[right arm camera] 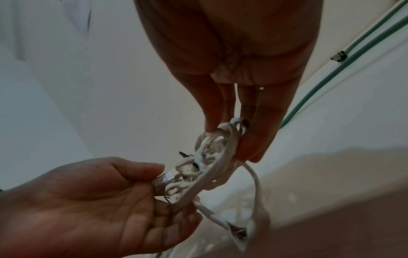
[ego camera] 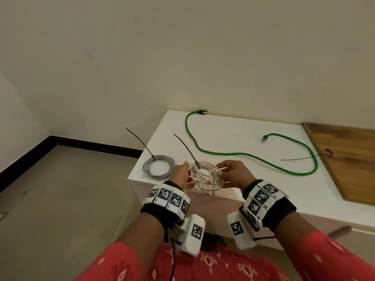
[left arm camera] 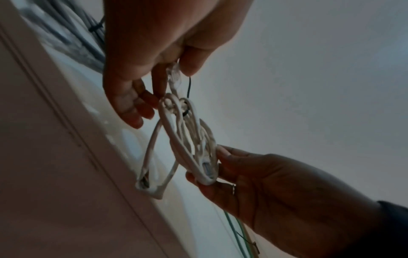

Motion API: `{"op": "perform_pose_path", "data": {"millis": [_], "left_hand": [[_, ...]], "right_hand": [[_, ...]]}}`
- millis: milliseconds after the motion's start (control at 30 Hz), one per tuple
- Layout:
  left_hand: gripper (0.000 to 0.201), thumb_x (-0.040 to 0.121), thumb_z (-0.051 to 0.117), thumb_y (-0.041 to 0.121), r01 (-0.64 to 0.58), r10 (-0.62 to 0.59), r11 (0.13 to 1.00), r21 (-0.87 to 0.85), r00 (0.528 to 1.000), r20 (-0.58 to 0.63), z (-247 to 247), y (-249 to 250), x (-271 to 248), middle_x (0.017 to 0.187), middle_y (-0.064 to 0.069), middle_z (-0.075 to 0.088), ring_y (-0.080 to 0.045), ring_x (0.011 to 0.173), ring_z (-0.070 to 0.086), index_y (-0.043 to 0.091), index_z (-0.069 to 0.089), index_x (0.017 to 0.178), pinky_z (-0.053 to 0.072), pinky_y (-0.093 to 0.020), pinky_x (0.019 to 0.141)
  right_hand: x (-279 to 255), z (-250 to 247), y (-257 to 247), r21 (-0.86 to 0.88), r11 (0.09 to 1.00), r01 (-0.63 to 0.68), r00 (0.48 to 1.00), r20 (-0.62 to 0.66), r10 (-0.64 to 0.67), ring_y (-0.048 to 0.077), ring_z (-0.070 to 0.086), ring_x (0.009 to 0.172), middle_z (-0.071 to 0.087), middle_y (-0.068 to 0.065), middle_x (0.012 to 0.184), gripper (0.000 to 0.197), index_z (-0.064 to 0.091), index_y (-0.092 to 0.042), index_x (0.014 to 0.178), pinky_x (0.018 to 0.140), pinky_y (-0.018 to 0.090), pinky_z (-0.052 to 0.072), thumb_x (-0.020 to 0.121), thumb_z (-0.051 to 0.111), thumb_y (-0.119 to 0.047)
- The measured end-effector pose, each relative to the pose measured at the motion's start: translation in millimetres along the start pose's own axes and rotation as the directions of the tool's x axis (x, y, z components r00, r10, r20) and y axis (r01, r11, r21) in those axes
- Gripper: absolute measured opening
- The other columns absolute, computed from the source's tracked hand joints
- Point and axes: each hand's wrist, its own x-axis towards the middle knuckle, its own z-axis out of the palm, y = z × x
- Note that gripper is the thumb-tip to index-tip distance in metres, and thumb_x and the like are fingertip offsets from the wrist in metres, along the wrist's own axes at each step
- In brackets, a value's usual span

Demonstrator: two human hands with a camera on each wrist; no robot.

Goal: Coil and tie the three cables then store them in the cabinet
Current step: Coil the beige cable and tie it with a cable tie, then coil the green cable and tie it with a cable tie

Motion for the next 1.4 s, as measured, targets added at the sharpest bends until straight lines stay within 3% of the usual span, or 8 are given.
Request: {"op": "perform_pose_path", "data": {"millis": [200, 367, 433, 500, 833, 967, 1100, 1400], "left_hand": [[0.024, 0.096, 0.034, 0.014, -0.068, 0.075, 0.987, 0.144, 0.996, -0.039, 2.3, -7.1, 20.3, 0.068, -0.005, 0.047, -0.024, 0.063, 0.048, 0.013, 0.049, 0.077, 0.043, -0.03, 0.061], [0.026, 0.089, 0.035, 0.004, -0.114, 0.125, 0.961, 0.252, 0.992, -0.028, 0.3, -27.2, 47.0, 0.072, -0.018, 0.051, -0.031, 0.079, 0.047, 0.006, 0.05, 0.068, 0.041, -0.044, 0.076], [0.024, 0.09, 0.036, 0.002, -0.124, 0.131, 0.941, 0.314, 0.991, -0.003, 2.2, -19.5, 32.0, 0.104, -0.031, 0.058, -0.043, 0.103, 0.052, -0.003, 0.057, 0.1, 0.042, -0.045, 0.093], [0.04, 0.093, 0.036, 0.003, -0.165, 0.184, 0.897, 0.411, 0.983, -0.006, 2.6, -11.8, 19.5, 0.139, -0.021, 0.043, -0.035, 0.13, 0.039, -0.002, 0.04, 0.132, 0.031, -0.038, 0.108], [0.045, 0.096, 0.037, 0.008, -0.38, 0.356, 0.752, 0.538, 0.922, 0.153, 10.2, -1.6, -5.5, 0.154, -0.006, 0.022, -0.018, 0.142, 0.022, 0.008, 0.032, 0.14, 0.019, -0.028, 0.116], [0.044, 0.095, 0.042, 0.011, -0.442, 0.398, 0.705, 0.554, 0.894, 0.206, 17.7, 0.5, -9.5, 0.154, -0.004, 0.024, -0.017, 0.14, 0.025, 0.01, 0.034, 0.139, 0.021, -0.022, 0.109], [0.042, 0.094, 0.046, 0.01, -0.472, 0.424, 0.697, 0.539, 0.878, 0.221, 29.3, -2.6, -9.1, 0.147, -0.003, 0.036, -0.016, 0.136, 0.032, 0.012, 0.038, 0.135, 0.023, -0.012, 0.096], [0.041, 0.091, 0.05, 0.01, -0.55, 0.466, 0.639, 0.538, 0.833, 0.297, 40.8, 0.5, -14.7, 0.143, -0.004, 0.041, -0.015, 0.132, 0.036, 0.013, 0.042, 0.132, 0.023, -0.007, 0.089]], "right_hand": [[24.4, 0.0, 9.6, -0.006, 0.999, -0.049, 0.998, -0.026, 0.049, 0.02, 0.057, 0.06, 0.055, 0.01, 0.07, 0.008, 0.055, -0.003, 0.094, 0.044, 0.02, 0.054, 0.088, 0.052, 0.003], [33.5, -4.5, 13.3, -0.074, 0.996, -0.053, 0.998, -0.048, 0.049, 0.017, 0.054, 0.06, 0.054, 0.007, 0.07, 0.005, 0.057, -0.008, 0.092, 0.047, 0.021, 0.051, 0.088, 0.056, -0.005], [35.1, -6.3, 15.3, -0.101, 0.994, -0.05, 0.998, -0.051, 0.045, 0.016, 0.052, 0.059, 0.054, 0.006, 0.071, 0.005, 0.058, -0.009, 0.092, 0.048, 0.02, 0.049, 0.087, 0.058, -0.009], [35.1, -7.2, 16.8, -0.083, 0.995, -0.047, 0.998, -0.051, 0.043, 0.014, 0.05, 0.058, 0.054, 0.006, 0.07, 0.007, 0.058, -0.009, 0.093, 0.048, 0.02, 0.049, 0.087, 0.06, -0.011], [23.2, -60.8, 21.8, -0.185, 0.982, -0.02, 0.957, -0.287, -0.034, 0.022, 0.056, 0.076, 0.06, 0.012, 0.086, 0.009, 0.06, -0.007, 0.091, 0.061, 0.03, 0.049, 0.087, 0.058, -0.015], [26.1, -108.5, 32.1, -0.667, 0.725, -0.172, 0.883, -0.431, -0.187, 0.035, 0.05, 0.113, 0.058, 0.018, 0.118, 0.025, 0.06, -0.007, 0.111, 0.094, 0.041, 0.043, 0.088, 0.056, -0.015], [30.6, -129.3, 48.1, -0.874, 0.384, -0.296, 0.924, -0.364, -0.115, 0.033, 0.04, 0.121, 0.049, 0.015, 0.125, 0.032, 0.05, -0.011, 0.122, 0.097, 0.041, 0.041, 0.09, 0.046, -0.012], [16.0, -149.6, 4.2, -0.853, 0.493, -0.173, 0.871, -0.366, -0.327, 0.033, 0.057, 0.082, 0.064, 0.019, 0.099, 0.018, 0.053, -0.01, 0.106, 0.066, 0.033, 0.04, 0.092, 0.043, -0.009]]}}
